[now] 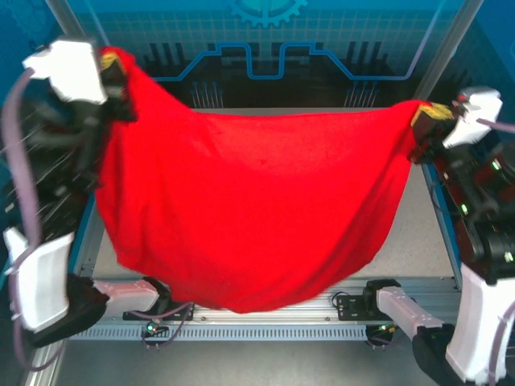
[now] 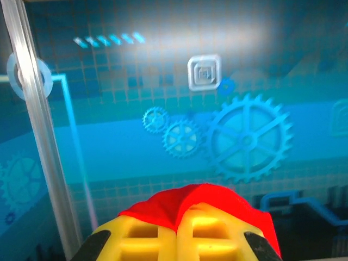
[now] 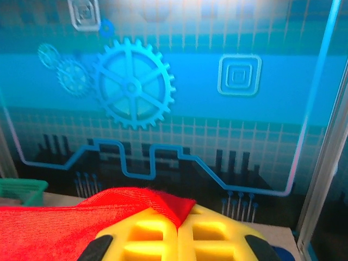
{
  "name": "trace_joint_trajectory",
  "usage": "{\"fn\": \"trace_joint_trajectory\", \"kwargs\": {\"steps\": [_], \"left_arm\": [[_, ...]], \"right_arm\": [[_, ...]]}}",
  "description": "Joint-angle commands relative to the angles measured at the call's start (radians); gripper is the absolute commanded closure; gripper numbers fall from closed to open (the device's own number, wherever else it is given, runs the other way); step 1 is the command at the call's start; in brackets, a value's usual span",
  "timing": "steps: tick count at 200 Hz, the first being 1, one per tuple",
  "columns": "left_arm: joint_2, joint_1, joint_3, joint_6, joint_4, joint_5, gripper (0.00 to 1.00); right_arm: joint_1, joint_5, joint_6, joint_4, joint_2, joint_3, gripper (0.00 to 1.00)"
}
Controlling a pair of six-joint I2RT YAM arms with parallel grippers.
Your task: Fold the inside-out t-shirt
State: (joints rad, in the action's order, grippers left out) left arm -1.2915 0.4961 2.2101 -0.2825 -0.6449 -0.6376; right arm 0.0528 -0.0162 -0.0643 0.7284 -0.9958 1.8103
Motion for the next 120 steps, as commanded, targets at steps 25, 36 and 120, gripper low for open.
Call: {"fn": "trace_joint_trajectory", "kwargs": {"steps": [25,36,120], "left_arm": [[-0.342,-0.328,-0.107,0.18,0.061,0.309,1.0],[-0.48,-0.359,-0.097,0.196,0.105,0.353,1.0],[-1.277,-0.43,0.43,0.363,0.297,0.547,0.08]], "right_arm": [[0.004,-0.073,0.061,-0.251,-0.425,-0.134,1.0],[0.013,-0.077,0.055,-0.313,-0.578,-0.113,1.0],[0.022,-0.057,-0.105,0.045,-1.737,1.032,0.51]]}}
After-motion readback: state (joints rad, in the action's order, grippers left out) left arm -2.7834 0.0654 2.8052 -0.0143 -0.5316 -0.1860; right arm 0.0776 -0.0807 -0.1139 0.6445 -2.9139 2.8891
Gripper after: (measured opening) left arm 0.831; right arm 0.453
